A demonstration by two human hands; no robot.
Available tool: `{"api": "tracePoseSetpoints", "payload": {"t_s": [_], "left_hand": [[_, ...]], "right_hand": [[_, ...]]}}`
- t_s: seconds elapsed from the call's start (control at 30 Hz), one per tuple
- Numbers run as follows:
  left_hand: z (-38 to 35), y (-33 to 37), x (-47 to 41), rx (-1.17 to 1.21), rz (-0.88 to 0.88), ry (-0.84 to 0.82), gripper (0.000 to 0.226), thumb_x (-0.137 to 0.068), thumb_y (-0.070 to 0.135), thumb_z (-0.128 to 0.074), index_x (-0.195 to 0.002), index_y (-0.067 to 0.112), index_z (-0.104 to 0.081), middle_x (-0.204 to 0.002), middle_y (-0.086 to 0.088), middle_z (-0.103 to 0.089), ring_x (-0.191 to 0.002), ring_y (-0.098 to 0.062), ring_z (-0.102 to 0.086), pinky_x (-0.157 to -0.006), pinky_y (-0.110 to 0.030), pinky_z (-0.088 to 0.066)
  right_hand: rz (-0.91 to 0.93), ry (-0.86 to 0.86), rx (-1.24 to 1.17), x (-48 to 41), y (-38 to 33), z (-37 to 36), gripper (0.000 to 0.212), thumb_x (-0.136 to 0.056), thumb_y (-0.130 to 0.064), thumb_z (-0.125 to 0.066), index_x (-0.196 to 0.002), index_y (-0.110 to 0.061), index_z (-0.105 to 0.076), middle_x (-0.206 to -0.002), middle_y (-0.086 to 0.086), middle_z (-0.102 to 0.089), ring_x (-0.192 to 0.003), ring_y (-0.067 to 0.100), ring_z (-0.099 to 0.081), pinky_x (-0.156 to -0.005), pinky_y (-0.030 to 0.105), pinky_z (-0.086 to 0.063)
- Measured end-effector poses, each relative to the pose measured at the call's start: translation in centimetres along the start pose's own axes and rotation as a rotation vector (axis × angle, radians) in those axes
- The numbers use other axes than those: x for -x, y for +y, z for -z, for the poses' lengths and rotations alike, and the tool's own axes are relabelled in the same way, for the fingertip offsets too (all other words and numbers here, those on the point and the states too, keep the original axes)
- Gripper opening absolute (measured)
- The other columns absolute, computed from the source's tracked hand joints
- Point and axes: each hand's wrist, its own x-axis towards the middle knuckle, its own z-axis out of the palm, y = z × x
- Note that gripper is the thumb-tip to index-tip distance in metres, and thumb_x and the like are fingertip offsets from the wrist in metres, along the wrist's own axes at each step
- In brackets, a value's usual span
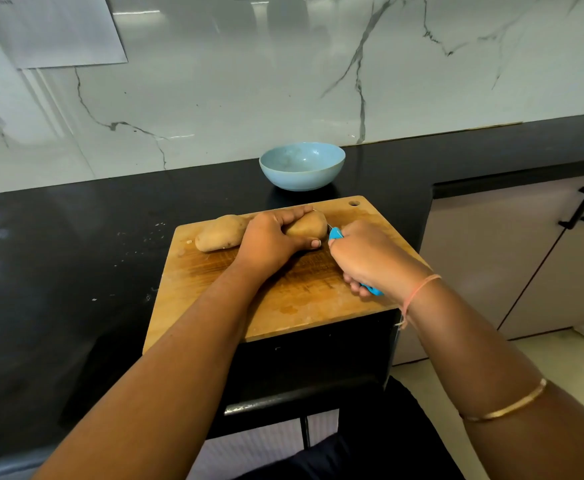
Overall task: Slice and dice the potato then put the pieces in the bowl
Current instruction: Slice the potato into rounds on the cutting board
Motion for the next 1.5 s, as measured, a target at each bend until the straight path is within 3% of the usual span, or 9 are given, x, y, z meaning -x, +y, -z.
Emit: {"api": "tracePoseSetpoints", "payload": {"t_s": [0.1, 0.2, 0.3, 0.53, 0.73, 0.87, 1.03, 1.23, 1.5], "left_hand": [[0.0, 0.0, 0.0, 0.005, 0.009, 0.016, 0.062, -0.076, 0.025, -0.077, -0.134, 0.023, -0.055, -0.136, 0.003, -0.056, -0.125, -0.012, -0.049, -0.103, -0.024, -0.037], [-0.2, 0.0, 0.0, 0.02, 0.029, 0.013, 0.064, -0.077, 0.025, -0.077, -0.136, 0.023, -0.052, -0.137, 0.003, -0.055, -0.125, -0.012, -0.048, -0.102, -0.024, -0.037], [-0.2, -0.1, 0.0, 0.027, 0.029, 0.004, 0.065, -0.078, 0.025, -0.077, -0.137, 0.023, -0.051, -0.137, 0.002, -0.054, -0.125, -0.013, -0.048, -0.104, -0.026, -0.039], [-0.2, 0.0, 0.1, 0.016, 0.025, -0.001, 0.065, -0.08, 0.025, -0.075, -0.139, 0.023, -0.049, -0.14, 0.003, -0.052, -0.129, -0.014, -0.045, -0.106, -0.027, -0.036], [-0.3, 0.1, 0.2, 0.011, 0.022, 0.005, 0.064, -0.08, 0.024, -0.075, -0.138, 0.023, -0.049, -0.141, 0.003, -0.051, -0.13, -0.013, -0.044, -0.105, -0.024, -0.035], [-0.4, 0.2, 0.2, -0.007, 0.022, 0.01, 0.064, -0.08, 0.026, -0.075, -0.138, 0.024, -0.049, -0.14, 0.003, -0.052, -0.128, -0.014, -0.046, -0.105, -0.026, -0.036], [-0.2, 0.0, 0.1, -0.008, 0.015, 0.014, 0.064, -0.078, 0.025, -0.077, -0.137, 0.023, -0.051, -0.139, 0.003, -0.053, -0.129, -0.013, -0.046, -0.106, -0.025, -0.035], [-0.3, 0.1, 0.0, -0.01, 0.026, 0.022, 0.065, -0.077, 0.024, -0.078, -0.136, 0.022, -0.052, -0.138, 0.003, -0.054, -0.128, -0.013, -0.047, -0.109, -0.029, -0.037], [-0.3, 0.3, 0.0, -0.029, 0.046, 0.018, 0.063, -0.078, 0.026, -0.076, -0.136, 0.026, -0.051, -0.137, 0.003, -0.055, -0.125, -0.014, -0.049, -0.104, -0.027, -0.039]], "right_hand": [[0.014, 0.023, 0.02, -0.6, -0.2, -0.4, 0.029, -0.1, -0.036, -0.039, -0.088, -0.01, -0.045, -0.065, 0.005, -0.051, -0.04, 0.011, -0.043, -0.04, 0.019, -0.037], [0.078, 0.034, 0.071, -0.5, 0.5, -0.2, 0.03, -0.1, -0.029, -0.038, -0.121, -0.009, -0.044, -0.068, 0.006, -0.054, -0.043, 0.011, -0.044, -0.039, 0.02, -0.039], [0.092, 0.043, 0.07, -0.3, 1.3, 0.0, 0.034, -0.1, -0.027, -0.036, -0.132, -0.013, -0.04, -0.071, 0.006, -0.055, -0.046, 0.011, -0.046, -0.038, 0.018, -0.039], [0.198, 0.168, -0.098, -0.2, 2.0, -0.6, 0.013, -0.102, -0.034, -0.034, -0.108, -0.027, -0.043, -0.073, 0.003, -0.055, -0.047, 0.013, -0.048, -0.041, 0.024, -0.043], [0.201, 0.151, -0.044, -0.1, 1.9, -1.1, 0.038, -0.102, -0.037, -0.034, -0.137, -0.023, -0.039, -0.078, 0.0, -0.054, -0.051, 0.01, -0.048, -0.041, 0.021, -0.042], [0.216, 0.192, 0.009, -0.4, 2.1, -1.4, 0.035, -0.102, -0.036, -0.035, -0.133, -0.02, -0.044, -0.077, -0.004, -0.05, -0.059, 0.008, -0.047, -0.051, 0.02, -0.04], [0.163, 0.125, -0.032, -0.5, 1.2, -0.5, 0.035, -0.102, -0.032, -0.035, -0.133, -0.017, -0.04, -0.072, 0.004, -0.053, -0.047, 0.012, -0.046, -0.041, 0.023, -0.041], [0.042, 0.042, -0.05, -1.8, -0.3, 0.7, 0.04, -0.1, -0.026, -0.039, -0.136, -0.009, -0.038, -0.06, 0.007, -0.051, -0.038, 0.011, -0.044, -0.033, 0.014, -0.036], [0.098, 0.03, 0.016, -0.3, 1.2, 0.5, 0.04, -0.1, -0.025, -0.038, -0.139, -0.014, -0.035, -0.071, 0.008, -0.053, -0.043, 0.011, -0.045, -0.035, 0.016, -0.037]]}}
